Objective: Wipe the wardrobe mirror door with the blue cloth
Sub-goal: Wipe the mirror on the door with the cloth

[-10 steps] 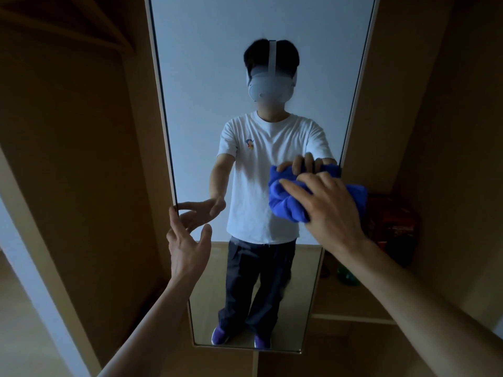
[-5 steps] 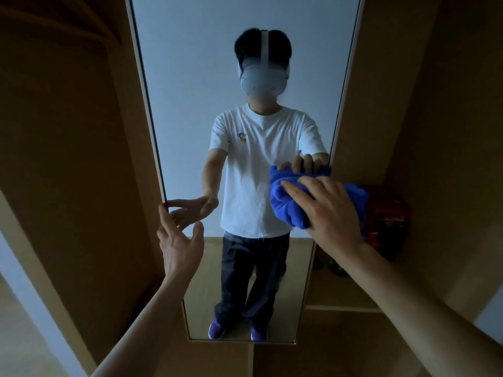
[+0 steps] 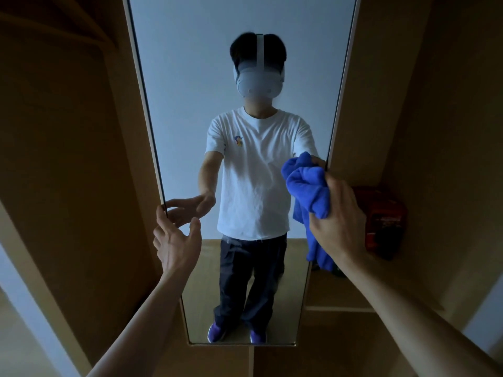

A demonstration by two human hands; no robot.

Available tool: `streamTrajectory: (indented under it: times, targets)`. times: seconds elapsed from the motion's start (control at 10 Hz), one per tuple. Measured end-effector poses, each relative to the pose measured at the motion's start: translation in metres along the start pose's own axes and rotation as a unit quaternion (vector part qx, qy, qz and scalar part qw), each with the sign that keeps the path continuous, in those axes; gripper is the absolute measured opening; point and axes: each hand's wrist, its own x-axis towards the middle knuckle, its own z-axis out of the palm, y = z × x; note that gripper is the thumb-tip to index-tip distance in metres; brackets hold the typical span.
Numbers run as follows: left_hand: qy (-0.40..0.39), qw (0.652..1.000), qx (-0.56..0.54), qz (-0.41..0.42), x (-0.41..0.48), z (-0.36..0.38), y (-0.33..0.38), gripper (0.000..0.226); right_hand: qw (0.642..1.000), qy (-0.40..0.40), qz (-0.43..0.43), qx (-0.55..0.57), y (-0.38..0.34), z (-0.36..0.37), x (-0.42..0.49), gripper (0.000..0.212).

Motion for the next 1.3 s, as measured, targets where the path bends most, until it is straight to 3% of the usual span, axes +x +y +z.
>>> streamTrajectory:
  times: [0.1,0.3,0.5,0.7,0.8,1.0,1.2,1.3]
  targets:
    - [-0.004,1.0,-0.014,0.026,0.011,-0.003,0.011,0.085,0.999,0.003,0.036,0.018,-0.005,-0.001,0.004,0.065]
    - [0.0,0.999,-0.021,0.045,0.009,-0.004,0.01,0.081,0.994,0.054,0.088,0.041,-0.005,0.014,-0.008,0.068]
    - [-0.002,0.996,-0.036,0.086,0.012,-0.018,0.004,0.063,0.979,0.084,0.153,0.105,-0.02,0.03,-0.013,0.069]
    - [-0.036,0.992,-0.018,0.117,0.014,-0.035,0.003,0.058,0.982,0.084,0.134,0.101,-0.051,0.047,-0.012,0.063]
    - [-0.06,0.989,-0.028,0.133,0.019,-0.04,-0.004,0.056,0.979,0.025,0.163,0.119,-0.074,0.056,-0.004,0.039]
    - [-0.092,0.981,-0.063,0.161,0.024,-0.05,-0.007,0.042,0.974,-0.005,0.175,0.142,-0.114,0.078,-0.002,0.032]
    - [-0.129,0.978,-0.078,0.141,0.028,-0.057,-0.009,0.033,0.985,-0.005,0.091,0.145,-0.151,0.107,-0.013,0.057]
    - [-0.143,0.977,-0.087,0.133,0.03,-0.063,-0.006,0.033,0.992,-0.017,0.052,0.111,-0.165,0.13,-0.021,0.081]
